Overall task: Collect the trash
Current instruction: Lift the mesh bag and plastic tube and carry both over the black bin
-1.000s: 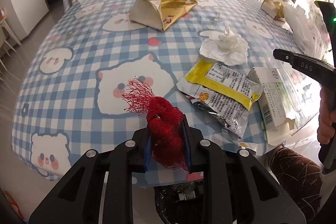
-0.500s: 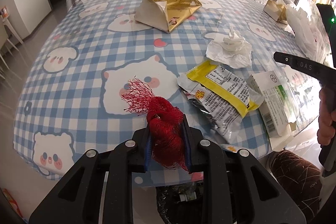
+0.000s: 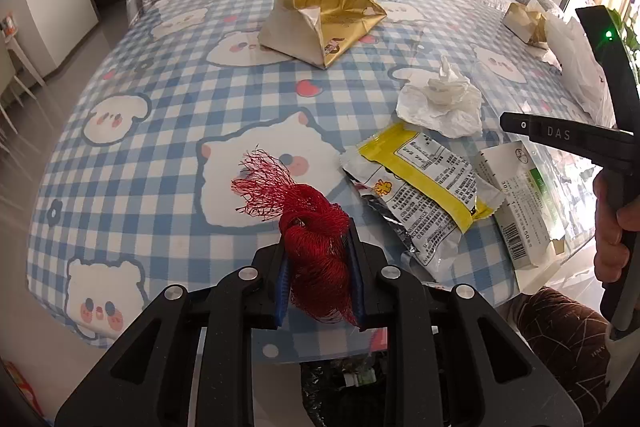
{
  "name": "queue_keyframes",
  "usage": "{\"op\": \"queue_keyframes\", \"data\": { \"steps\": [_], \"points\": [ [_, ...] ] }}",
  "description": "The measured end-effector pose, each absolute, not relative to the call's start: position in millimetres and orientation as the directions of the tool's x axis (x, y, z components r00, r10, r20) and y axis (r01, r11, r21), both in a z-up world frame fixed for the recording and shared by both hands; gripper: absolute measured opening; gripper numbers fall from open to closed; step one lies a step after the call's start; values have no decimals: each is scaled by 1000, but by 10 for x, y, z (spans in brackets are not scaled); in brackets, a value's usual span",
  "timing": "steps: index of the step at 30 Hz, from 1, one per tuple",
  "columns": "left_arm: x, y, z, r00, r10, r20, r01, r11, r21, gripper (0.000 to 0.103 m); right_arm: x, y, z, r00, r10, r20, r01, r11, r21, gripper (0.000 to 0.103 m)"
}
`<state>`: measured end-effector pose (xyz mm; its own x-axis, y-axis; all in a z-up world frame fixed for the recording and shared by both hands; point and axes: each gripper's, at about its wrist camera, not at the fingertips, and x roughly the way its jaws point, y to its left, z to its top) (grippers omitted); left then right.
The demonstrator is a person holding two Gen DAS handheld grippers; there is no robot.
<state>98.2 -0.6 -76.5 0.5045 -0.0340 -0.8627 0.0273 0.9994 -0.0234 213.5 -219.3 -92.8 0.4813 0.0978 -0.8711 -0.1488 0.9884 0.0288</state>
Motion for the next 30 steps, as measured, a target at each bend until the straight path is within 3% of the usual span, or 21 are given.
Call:
{"op": "queue_keyframes", "data": {
  "steps": [12, 30],
  "points": [
    [921, -10, -709, 515, -43, -856, 25, 999, -36, 23, 2001, -2313, -731, 532, 93, -842, -129, 991, 28, 24],
    [559, -155, -484, 550, -46, -834, 33, 999, -34, 22, 1106, -2423, -322, 634, 164, -756, -151, 985, 88, 24]
  ]
}}
